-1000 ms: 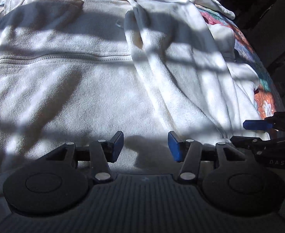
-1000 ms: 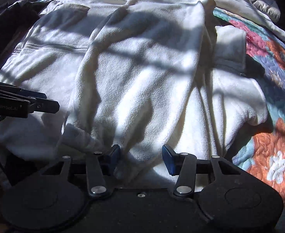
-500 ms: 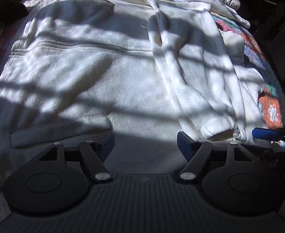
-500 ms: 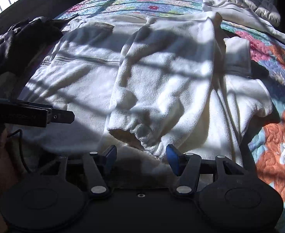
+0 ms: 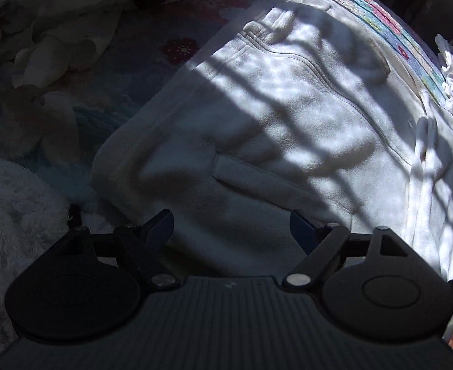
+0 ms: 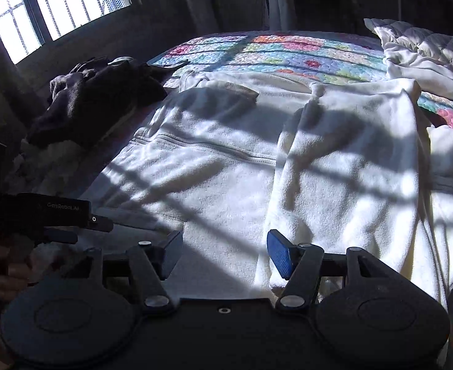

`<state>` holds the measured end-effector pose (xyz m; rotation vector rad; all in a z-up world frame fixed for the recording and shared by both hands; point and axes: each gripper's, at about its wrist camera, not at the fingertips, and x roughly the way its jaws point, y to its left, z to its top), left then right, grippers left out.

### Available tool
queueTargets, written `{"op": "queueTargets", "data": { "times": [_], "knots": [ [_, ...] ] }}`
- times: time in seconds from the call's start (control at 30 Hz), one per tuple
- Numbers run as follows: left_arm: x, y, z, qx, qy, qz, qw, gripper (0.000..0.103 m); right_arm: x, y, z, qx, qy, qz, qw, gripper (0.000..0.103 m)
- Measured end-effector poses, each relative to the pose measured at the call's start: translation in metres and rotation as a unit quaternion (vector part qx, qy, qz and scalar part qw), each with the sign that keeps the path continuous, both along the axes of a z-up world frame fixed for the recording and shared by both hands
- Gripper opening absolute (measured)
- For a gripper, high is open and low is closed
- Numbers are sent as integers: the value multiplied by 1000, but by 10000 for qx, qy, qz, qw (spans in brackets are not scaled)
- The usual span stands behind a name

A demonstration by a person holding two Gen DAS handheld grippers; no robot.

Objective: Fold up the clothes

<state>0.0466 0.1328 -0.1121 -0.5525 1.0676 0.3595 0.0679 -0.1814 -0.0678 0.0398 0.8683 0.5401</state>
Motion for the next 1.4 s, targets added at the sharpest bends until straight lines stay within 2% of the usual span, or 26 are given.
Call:
{"op": "queueTargets", "data": {
  "times": [0.07,0.2,0.23,0.3,0.37,0.47,0.5,0.53,0.57,0.6,0.67,0.7,0.73,0.77,0.87,1.0,1.1,1.13,1.17,1.2,1.23,1.27,1.3,1.37,1.4],
  "knots": [
    [2,9,-4,-88,39,-39,9999,82,9,13,-2,85,62,158,9998,66],
    [12,26,-11,214,158,371,9990,83,29,43,-4,184,150,456,9987,66],
    [15,32,-15,159,203,416,9988,83,33,53,-4,171,137,543,9983,67],
    [24,46,-28,-35,309,471,9984,87,42,75,-4,50,39,684,9976,68],
    [31,53,-39,-337,256,343,9985,103,47,90,-4,-27,-23,766,9971,68],
    [32,49,-42,-268,234,345,9988,103,50,104,-7,-6,27,904,9959,68],
    [29,46,-41,-201,84,332,9992,102,49,106,-9,15,78,931,9956,68],
    [26,42,-39,-77,-27,303,9995,96,48,105,-12,36,148,926,9956,68],
    [22,39,-37,69,-102,275,9995,81,47,104,-15,57,225,904,9956,68],
    [18,35,-35,216,-178,247,9993,73,46,101,-18,96,324,866,9957,68],
    [11,27,-29,425,-398,136,9982,46,47,92,-24,237,586,691,9956,68],
    [8,23,-25,507,-528,53,9973,39,48,87,-27,316,699,595,9953,68],
    [7,17,-22,605,-674,-44,9959,16,48,82,-28,369,777,513,9950,68],
    [5,12,-18,715,-823,-143,9939,6,49,78,-30,364,813,431,9951,68],
    [9,9,-16,613,-962,-225,9932,5,50,73,-31,178,746,290,9966,68],
    [14,11,-16,711,-979,-220,9924,2,50,67,-28,89,671,256,9974,68],
    [12,10,4,1312,-966,-294,9862,7,50,64,-29,110,717,271,9970,68],
    [14,16,9,1250,-910,-277,9876,22,50,63,-29,117,732,276,9969,68],
    [16,24,14,1064,-831,-264,9905,57,51,62,-29,124,747,281,9967,68],
    [18,33,18,878,-751,-251,9930,74,51,62,-29,131,763,286,9966,68],
    [20,47,21,396,-605,-250,9971,87,51,66,-28,109,778,393,9961,68],
    [20,62,21,-90,-506,-225,9984,86,51,77,-24,11,752,663,9950,68],
    [17,73,22,-383,-486,-94,9980,86,48,90,-21,-119,672,968,9930,68],
    [8,94,22,-846,-486,252,9949,87,38,121,-17,-320,388,1643,9851,69],
    [6,100,20,-959,-353,376,9940,87,32,138,-15,-412,234,1991,9788,70]
  ]
}}
